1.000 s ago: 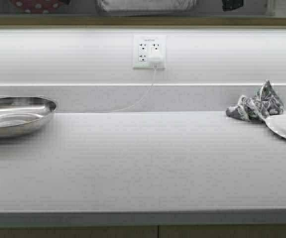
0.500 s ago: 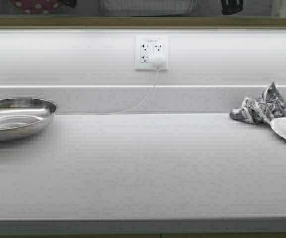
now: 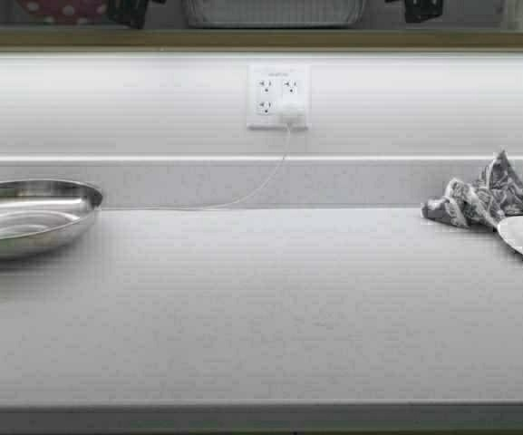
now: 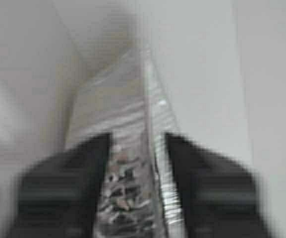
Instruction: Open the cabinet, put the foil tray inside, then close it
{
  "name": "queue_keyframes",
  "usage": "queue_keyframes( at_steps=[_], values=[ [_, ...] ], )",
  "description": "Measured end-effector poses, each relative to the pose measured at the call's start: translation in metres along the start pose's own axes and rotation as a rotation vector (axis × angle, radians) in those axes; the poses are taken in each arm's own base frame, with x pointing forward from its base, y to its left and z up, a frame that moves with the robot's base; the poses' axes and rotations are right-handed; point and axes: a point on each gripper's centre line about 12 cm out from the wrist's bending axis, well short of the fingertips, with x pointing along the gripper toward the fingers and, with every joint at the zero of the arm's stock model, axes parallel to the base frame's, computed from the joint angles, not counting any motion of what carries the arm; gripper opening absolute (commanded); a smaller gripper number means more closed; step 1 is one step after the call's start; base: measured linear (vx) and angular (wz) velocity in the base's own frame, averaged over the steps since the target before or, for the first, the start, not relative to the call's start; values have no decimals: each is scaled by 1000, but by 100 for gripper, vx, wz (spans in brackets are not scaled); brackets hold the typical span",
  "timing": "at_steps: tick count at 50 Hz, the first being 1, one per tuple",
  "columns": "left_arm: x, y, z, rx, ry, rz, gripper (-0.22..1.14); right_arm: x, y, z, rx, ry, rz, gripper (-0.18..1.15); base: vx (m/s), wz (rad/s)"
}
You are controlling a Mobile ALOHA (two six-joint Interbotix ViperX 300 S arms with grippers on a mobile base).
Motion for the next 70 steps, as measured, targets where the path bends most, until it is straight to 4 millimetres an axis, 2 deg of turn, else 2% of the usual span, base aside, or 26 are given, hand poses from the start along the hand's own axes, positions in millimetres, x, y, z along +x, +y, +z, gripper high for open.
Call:
queue_keyframes(
  at_steps=[12, 23, 28, 44, 54, 58, 61, 63, 70],
  values=[
    [-2, 2, 10, -10, -32, -19, 92, -2, -3, 11, -3, -24, -10, 93, 0, 0],
    [-19, 6, 40, -10, -92, -12, 91, -12, -9, 30, -13, -59, -29, 93, 0, 0],
    [-25, 12, 47, -10, -106, 2, 91, -16, -8, 36, -17, -72, -29, 92, 0, 0],
    [-46, 15, 44, -8, -104, 9, 91, -31, 7, 32, -48, -63, 9, 92, 0, 0],
    [-62, 2, 39, 54, -73, -22, 91, -47, 14, 25, -112, -45, 27, 92, -1, 0],
    [-68, 0, 33, 68, -56, -28, 88, -53, 15, 22, -116, -38, 41, 87, -2, 1],
    [-73, -1, 27, 101, -32, -31, 78, -60, 15, 17, -128, -23, 49, 75, -4, 1],
    [-76, -3, 20, 135, -7, -38, 65, -66, 14, 12, -146, -8, 46, 62, -4, 1],
    [-89, -8, 0, 279, 75, -55, -7, -86, 18, -7, -259, 53, 46, -3, -6, 0]
  ],
)
